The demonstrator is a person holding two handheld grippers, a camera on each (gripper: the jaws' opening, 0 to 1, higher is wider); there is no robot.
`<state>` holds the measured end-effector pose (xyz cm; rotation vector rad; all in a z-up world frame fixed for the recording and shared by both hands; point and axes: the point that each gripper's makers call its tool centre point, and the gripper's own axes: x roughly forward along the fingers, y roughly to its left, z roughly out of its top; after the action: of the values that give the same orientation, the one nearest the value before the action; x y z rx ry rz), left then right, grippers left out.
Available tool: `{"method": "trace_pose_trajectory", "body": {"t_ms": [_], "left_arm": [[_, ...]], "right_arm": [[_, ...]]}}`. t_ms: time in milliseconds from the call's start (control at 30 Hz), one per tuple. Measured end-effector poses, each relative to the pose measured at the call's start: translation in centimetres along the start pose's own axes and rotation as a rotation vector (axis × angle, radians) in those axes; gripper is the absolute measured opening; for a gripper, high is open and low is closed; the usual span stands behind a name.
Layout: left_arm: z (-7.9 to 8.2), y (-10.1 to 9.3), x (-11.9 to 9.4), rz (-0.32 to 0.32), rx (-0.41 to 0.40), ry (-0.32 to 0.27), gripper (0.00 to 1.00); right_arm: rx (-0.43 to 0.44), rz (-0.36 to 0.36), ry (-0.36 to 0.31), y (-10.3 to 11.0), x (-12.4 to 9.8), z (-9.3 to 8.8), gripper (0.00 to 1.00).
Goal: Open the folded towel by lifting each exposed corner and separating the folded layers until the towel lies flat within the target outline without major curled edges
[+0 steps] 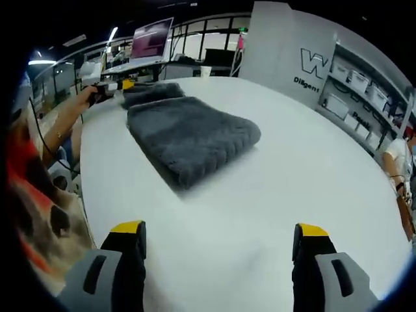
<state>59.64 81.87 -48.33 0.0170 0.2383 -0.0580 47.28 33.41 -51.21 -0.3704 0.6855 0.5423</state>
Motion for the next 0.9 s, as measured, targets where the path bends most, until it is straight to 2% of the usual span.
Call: {"method": "trace_pose_trajectory", "body": {"t_ms": [133,233,400,633,700,867,900], "left_arm": [[-1.3,0.9,0.3,0.015,0.02,0.036,0.05],[-2.3,1.4,0.8,0.025,0.073,0.08,0.05],[-2.9,1.8,1.6,0.035,0.128,0.113,0.05],[-2.9,2.3,1.9,0.056,0.133,0.109,0.08],[-2.6,2.6,1.6,0.074,0.11,0.102,0.17],[-0.8,2.3,0.7,0.041,0.019,0.021,0.49],[-0.2,2.1,0.2,0.017,-0.026,0.009,0.54]], "right_arm": [[-0.004,0.004,0.001,0.2,0.2,0.3,0.93],[-0.007,0.004,0.007,0.2,0.3,0.4,0.93],[-0.005,0.0,0.004,0.3,0.3,0.6,0.93],[-0.001,-0.005,0.004,0.2,0.2,0.5,0.93],[-0.005,-0.018,0.006,0.1,0.1,0.6,0.93],[-0.013,-0.023,-0.001,0.0,-0.2,0.9,0.94],[-0.014,-0.02,-0.002,0.1,-0.2,0.9,0.94]]}}
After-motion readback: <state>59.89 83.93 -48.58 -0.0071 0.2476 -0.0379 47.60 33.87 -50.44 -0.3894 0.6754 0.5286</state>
